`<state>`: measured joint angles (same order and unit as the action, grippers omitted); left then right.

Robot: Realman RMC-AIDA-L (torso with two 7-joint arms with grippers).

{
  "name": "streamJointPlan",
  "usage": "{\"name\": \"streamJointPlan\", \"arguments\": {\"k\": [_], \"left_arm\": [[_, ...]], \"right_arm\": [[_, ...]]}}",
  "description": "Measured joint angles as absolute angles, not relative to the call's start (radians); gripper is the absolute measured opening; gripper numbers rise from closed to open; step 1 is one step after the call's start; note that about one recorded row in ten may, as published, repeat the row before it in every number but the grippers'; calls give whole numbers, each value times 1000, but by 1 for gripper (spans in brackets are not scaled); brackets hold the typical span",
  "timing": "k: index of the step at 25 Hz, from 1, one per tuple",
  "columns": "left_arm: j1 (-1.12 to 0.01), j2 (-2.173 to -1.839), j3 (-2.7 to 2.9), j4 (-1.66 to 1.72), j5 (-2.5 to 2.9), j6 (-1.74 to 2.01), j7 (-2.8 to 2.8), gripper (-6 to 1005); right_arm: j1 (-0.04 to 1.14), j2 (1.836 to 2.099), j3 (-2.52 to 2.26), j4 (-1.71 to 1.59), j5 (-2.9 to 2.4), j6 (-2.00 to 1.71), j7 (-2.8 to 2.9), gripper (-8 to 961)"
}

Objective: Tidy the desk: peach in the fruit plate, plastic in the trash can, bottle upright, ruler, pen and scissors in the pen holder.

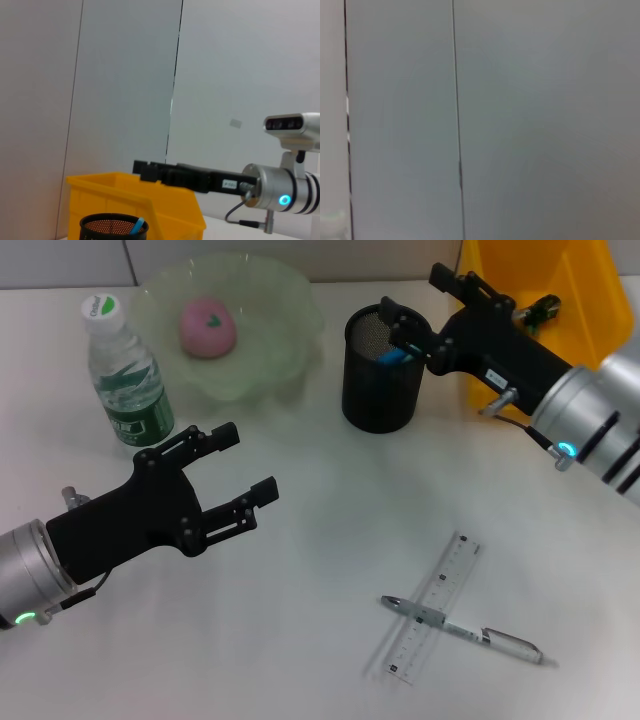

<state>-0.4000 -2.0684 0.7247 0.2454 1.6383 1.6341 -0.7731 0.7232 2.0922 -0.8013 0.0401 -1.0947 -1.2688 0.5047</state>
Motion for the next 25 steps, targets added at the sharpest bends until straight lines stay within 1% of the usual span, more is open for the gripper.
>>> {"name": "streamJointPlan", "arguments": {"k": [8, 18, 23, 25], "left_arm": [[-405, -2066, 726, 247, 1638, 1636, -773, 798], [-408, -2063, 729, 262, 1647, 1643, -784, 797], [-408, -2063, 732, 270, 1653, 1654, -790, 797], [-410, -2062, 736, 273, 1659, 1660, -797, 797]], "right_arm": [[654, 2086, -823, -54, -1183, -1398, 693, 785], [551, 2079, -824, -256, -1426, -1533, 953, 786], [520, 2068, -819, -355, -1578, -1593, 1029, 786], [516, 2059, -810, -387, -1653, -1622, 1048, 786]]}}
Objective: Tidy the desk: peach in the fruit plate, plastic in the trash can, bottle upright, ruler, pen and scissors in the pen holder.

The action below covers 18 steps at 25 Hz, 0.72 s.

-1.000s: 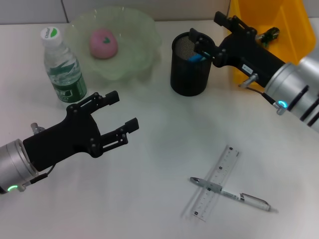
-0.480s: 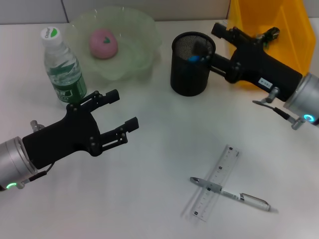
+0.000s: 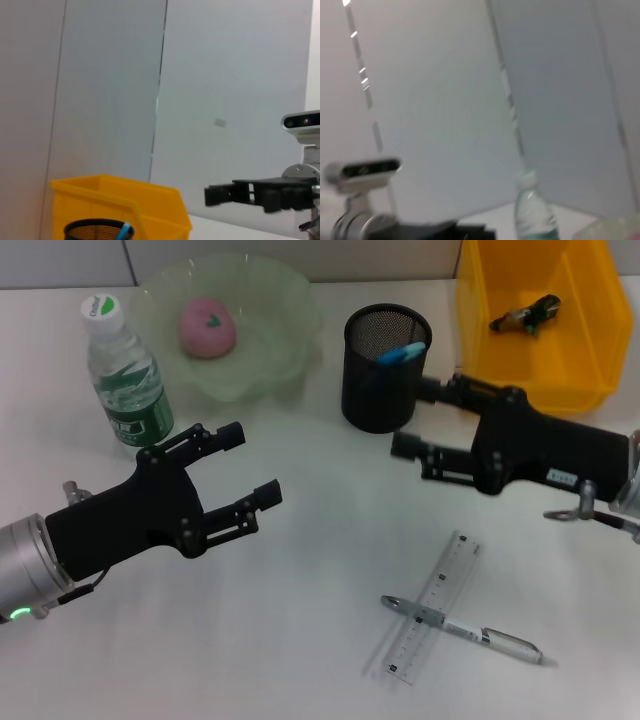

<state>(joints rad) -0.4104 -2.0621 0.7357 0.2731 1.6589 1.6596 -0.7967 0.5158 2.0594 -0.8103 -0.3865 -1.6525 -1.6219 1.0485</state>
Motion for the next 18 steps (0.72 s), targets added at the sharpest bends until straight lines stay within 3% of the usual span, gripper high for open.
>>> {"name": "streamJointPlan", "arguments": {"k": [6, 18], "left_arm": [[-408, -2056, 793, 321, 1661, 1663, -870, 797], [-408, -2007, 976, 339, 1666, 1669, -943, 797]], "right_arm": [[514, 2048, -810, -424, -1763, -1641, 1057, 785], [523, 2043, -812, -497, -1954, -1699, 1060, 785]]}}
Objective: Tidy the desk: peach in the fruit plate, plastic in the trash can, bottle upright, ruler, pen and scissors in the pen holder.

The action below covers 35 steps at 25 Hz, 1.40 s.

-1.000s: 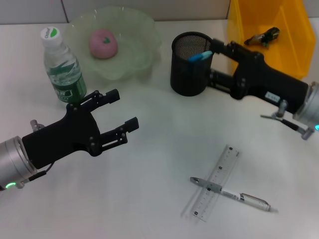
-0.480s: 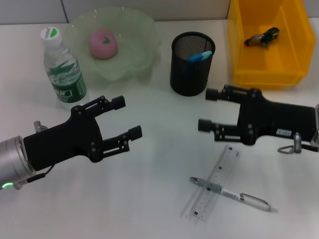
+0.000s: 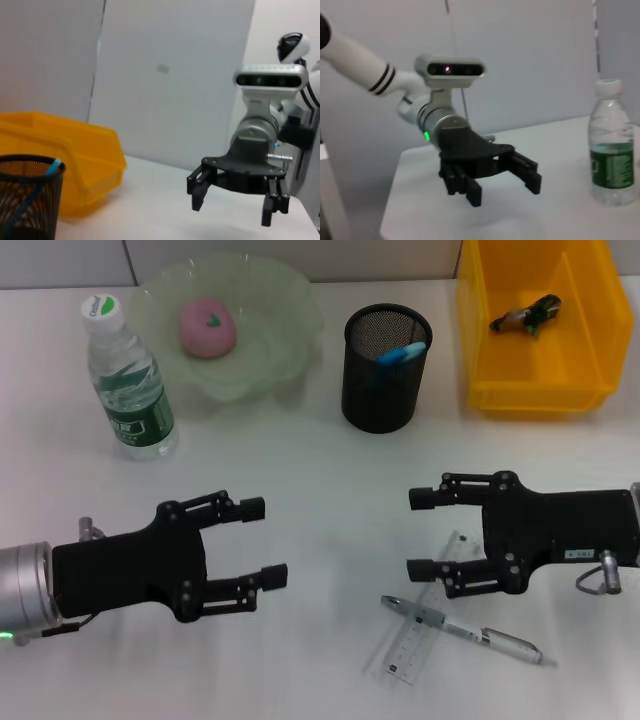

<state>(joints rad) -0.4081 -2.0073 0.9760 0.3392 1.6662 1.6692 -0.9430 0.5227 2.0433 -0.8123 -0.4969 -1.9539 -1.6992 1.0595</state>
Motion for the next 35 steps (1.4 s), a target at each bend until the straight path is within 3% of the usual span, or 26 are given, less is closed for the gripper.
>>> {"name": "streamJointPlan", "arguments": {"k": [15, 35], "left_arm": [[-417, -2015, 987, 375, 1734, 1673, -973, 797], [-442, -2021, 979, 450, 1809, 1652, -1072, 797]], "right_arm": [[559, 2039, -820, -654, -2075, -1777, 1178, 786], [793, 2049, -1004, -854, -2359, -1908, 1317, 781]]}}
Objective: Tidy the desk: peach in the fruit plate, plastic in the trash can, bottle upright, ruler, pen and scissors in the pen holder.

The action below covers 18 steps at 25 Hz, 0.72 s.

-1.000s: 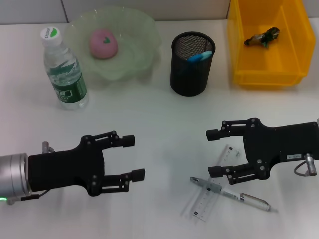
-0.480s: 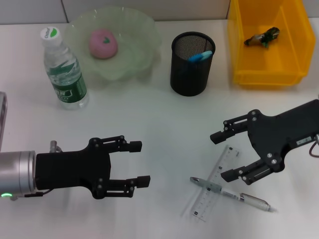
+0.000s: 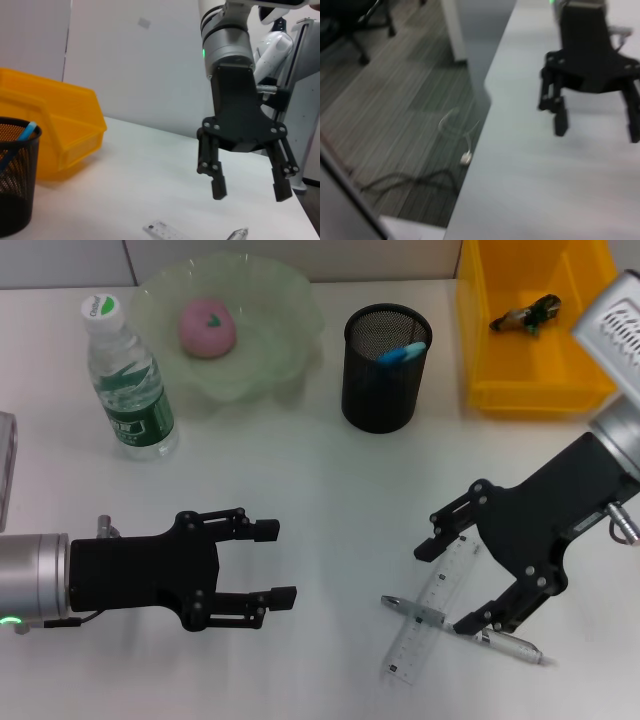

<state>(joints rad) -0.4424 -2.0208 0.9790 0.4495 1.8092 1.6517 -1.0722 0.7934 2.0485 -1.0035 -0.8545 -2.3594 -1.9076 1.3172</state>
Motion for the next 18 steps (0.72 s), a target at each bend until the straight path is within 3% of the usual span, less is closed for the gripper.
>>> {"name": "streamJointPlan", "arguments": {"k": [11, 18], "left_arm": [[-431, -2032, 976, 449, 1809, 1598, -1075, 797], [-428, -2033, 957, 450, 1803, 1598, -1071, 797]], "right_arm": [[867, 2080, -1279, -931, -2372, -1892, 1304, 767], [897, 2084, -1358, -936, -2370, -1855, 1275, 759]]}}
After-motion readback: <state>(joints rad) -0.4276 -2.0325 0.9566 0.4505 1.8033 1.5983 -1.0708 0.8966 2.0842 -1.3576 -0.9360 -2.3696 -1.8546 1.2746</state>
